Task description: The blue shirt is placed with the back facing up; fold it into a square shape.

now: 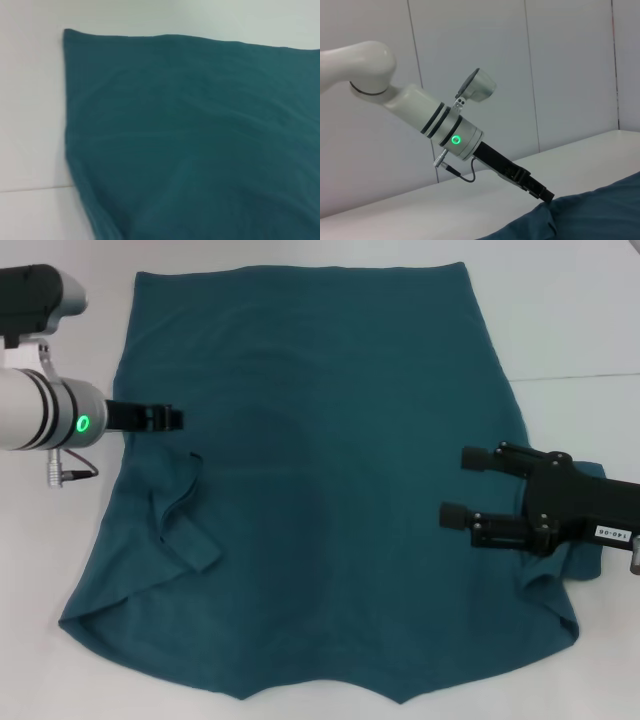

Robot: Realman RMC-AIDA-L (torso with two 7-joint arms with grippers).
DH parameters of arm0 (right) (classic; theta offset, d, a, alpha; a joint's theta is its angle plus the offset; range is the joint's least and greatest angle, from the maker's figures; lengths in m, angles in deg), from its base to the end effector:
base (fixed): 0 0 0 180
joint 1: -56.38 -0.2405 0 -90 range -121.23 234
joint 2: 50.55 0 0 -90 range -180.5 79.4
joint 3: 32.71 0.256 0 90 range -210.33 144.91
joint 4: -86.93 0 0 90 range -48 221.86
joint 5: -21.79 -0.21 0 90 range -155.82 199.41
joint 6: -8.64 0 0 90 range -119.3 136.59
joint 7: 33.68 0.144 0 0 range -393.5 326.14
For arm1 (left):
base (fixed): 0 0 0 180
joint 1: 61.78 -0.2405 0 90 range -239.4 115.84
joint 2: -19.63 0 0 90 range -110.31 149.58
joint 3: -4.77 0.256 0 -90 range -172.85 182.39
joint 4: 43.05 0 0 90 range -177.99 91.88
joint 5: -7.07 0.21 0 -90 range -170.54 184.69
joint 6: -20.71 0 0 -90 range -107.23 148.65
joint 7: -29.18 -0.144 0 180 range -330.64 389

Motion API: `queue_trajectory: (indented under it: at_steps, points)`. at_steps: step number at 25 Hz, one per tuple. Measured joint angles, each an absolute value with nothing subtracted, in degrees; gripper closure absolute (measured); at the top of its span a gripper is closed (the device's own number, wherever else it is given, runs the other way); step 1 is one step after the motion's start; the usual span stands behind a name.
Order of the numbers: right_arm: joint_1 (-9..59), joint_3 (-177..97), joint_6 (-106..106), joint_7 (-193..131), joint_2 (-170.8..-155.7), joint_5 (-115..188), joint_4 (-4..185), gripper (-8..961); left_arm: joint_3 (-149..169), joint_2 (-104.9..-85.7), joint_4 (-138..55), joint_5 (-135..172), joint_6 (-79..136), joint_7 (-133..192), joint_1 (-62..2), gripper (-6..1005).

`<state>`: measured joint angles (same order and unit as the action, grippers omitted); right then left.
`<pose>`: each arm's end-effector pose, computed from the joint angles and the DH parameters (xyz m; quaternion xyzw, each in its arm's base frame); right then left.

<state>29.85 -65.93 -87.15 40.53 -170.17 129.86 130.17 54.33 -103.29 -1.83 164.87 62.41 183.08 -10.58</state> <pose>0.2624 0.3205 0.0375 -0.9166 0.1616 0.3128 0.1897 -0.2103 0.4721 -0.0057 -0.7739 -0.4863 -0.0549 0.4020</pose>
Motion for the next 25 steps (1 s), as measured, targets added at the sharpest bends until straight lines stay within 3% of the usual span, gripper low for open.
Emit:
queue_trajectory:
  at_steps: [6, 12, 18, 25]
  points:
    - [29.5, -65.8, -86.9, 40.6, -170.17, 129.8, 130.2, 37, 54.3, -102.28, -1.6, 164.8, 64.1, 182.7, -11.8, 379]
    - [29.2, -65.3, -86.5, 41.1, -170.17, 129.6, 130.5, 38, 54.7, -100.84, 4.1, 164.8, 75.9, 180.9, -13.8, 255]
    - [29.0, -65.3, -86.3, 41.1, -170.17, 128.9, 130.6, 38, 58.1, -103.83, 18.4, 166.2, 85.6, 174.1, -18.5, 144]
    - [29.0, -64.8, -86.2, 41.2, -170.11, 128.9, 130.7, 37, 64.0, -104.16, 21.6, 167.6, 85.3, 173.6, -22.1, 143]
